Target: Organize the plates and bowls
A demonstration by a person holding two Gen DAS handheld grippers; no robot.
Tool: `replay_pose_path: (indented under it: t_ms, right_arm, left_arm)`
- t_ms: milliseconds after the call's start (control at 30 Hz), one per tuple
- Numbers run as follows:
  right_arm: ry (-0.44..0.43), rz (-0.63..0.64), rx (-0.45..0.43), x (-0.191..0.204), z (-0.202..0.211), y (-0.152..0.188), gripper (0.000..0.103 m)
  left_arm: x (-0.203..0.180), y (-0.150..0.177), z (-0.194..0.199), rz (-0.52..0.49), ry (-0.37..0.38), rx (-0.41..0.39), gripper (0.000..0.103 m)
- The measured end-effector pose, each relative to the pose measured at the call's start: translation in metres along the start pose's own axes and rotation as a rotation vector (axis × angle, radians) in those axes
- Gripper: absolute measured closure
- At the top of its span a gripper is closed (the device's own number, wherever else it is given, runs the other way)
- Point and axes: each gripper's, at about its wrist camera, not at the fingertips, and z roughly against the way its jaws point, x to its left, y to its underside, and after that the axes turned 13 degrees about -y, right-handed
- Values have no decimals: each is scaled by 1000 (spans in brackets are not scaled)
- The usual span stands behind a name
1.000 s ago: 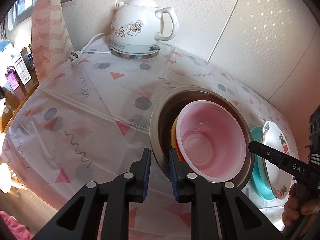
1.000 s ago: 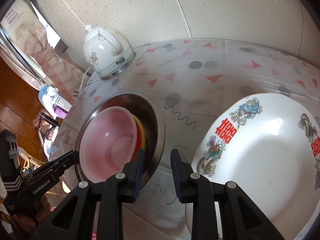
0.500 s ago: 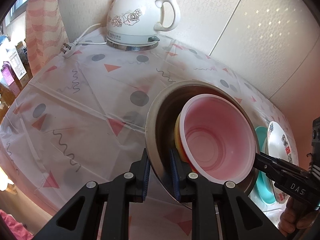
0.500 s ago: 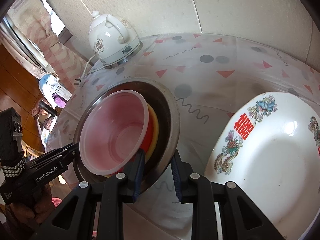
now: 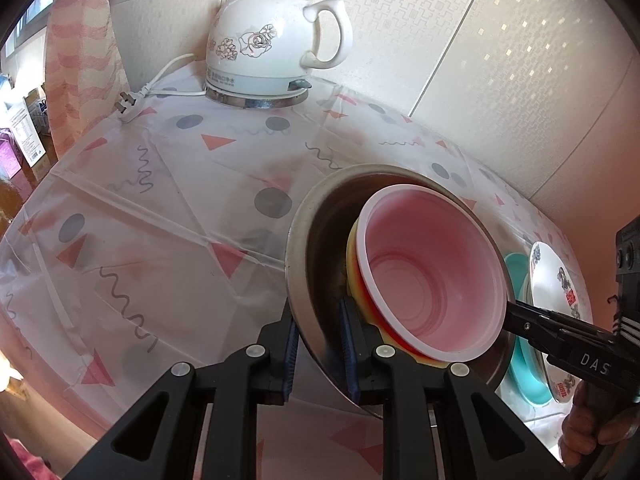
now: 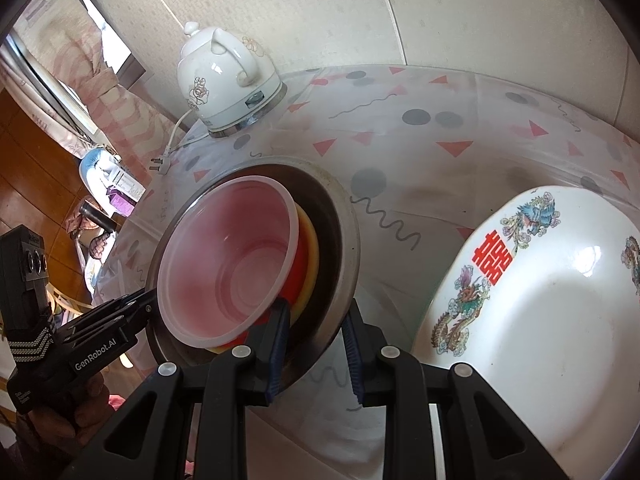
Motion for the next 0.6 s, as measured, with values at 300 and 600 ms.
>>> replay_pose_path:
  t_ms: [300,600]
  right_arm:
    - [-7,5,0,1,-1,1,77]
    - [-20,-7,1,-1,-1,2,77]
  left_arm:
    - [-1,4,2,-21,-12,-19,83]
    - [-1,5,5,-21,-15,-20,83]
